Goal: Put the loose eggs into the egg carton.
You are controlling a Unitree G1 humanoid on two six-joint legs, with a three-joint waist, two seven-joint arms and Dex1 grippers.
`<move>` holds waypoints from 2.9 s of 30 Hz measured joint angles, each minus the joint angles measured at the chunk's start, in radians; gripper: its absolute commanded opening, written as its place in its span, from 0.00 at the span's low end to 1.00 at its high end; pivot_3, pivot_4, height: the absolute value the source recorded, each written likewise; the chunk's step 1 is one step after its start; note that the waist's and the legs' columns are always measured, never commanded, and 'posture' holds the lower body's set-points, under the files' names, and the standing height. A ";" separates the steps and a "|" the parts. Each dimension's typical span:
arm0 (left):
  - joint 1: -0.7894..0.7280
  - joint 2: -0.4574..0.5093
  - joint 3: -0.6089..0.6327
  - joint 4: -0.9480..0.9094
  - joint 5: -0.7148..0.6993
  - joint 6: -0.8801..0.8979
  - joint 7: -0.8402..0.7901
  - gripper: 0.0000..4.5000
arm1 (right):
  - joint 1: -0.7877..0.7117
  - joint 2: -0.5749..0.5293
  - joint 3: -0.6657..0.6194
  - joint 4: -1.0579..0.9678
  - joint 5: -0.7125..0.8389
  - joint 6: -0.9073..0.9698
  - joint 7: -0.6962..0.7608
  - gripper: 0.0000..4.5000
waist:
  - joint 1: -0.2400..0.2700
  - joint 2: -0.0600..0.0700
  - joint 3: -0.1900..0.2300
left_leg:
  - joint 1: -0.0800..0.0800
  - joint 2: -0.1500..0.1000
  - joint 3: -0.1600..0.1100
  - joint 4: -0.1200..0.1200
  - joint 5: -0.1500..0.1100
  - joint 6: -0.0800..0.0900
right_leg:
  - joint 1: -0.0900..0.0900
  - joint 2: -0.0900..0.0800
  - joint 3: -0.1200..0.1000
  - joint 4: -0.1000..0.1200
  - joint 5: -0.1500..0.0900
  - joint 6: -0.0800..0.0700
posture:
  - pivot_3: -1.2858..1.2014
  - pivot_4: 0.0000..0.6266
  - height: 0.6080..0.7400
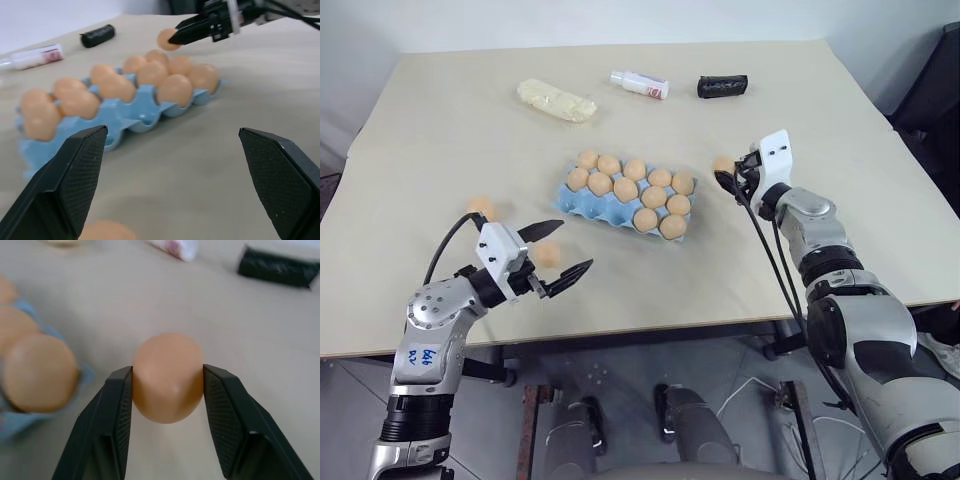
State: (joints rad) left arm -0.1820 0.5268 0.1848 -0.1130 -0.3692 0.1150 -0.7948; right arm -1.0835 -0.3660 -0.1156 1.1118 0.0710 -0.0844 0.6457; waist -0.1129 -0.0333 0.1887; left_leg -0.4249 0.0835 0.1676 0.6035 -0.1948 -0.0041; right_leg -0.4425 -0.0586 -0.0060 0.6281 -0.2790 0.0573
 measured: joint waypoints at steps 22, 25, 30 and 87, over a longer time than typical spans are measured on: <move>0.118 0.059 0.123 0.041 -0.021 0.006 0.028 1.00 | 0.246 0.220 0.269 -0.741 0.065 0.478 0.082 0.74 | 0.006 -0.001 -0.001 | -0.002 0.002 0.002 -0.011 0.000 -0.004 | -0.004 -0.004 -0.005 -0.003 -0.003 -0.006 | 0.52 0.24 1.00; 0.123 0.059 0.124 0.041 -0.021 0.006 0.029 1.00 | 0.274 0.188 0.269 -0.810 0.075 0.503 0.112 0.98 | 0.002 -0.001 -0.001 | -0.001 0.003 0.002 -0.010 0.000 -0.004 | -0.004 -0.003 -0.005 -0.003 -0.003 -0.006 | 0.52 0.24 1.00; 0.126 0.059 0.127 0.039 -0.022 0.006 0.030 1.00 | 0.354 0.107 0.259 -0.965 0.117 0.480 0.181 1.00 | 0.006 -0.001 -0.001 | -0.001 0.003 0.001 -0.010 0.001 -0.004 | -0.004 -0.003 -0.007 -0.002 -0.003 -0.006 | 0.52 0.24 1.00; -0.701 -0.254 -0.183 0.914 0.234 -0.184 0.146 0.49 | 0.754 -0.146 0.139 -1.196 0.295 0.195 0.286 1.00 | 0.064 -0.002 -0.001 | 0.001 -0.004 -0.003 0.009 -0.005 0.007 | 0.012 -0.002 -0.014 -0.011 0.005 0.006 | 0.52 0.24 1.00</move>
State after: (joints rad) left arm -0.8826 0.2730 0.0016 0.8015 -0.1356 -0.0691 -0.6485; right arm -0.3299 -0.5121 0.0237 -0.0846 0.3660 0.1103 0.9317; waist -0.0489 -0.0356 0.1880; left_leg -0.4240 0.0799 0.1645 0.6126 -0.2001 0.0026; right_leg -0.4307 -0.0607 -0.0202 0.6171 -0.2738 0.0635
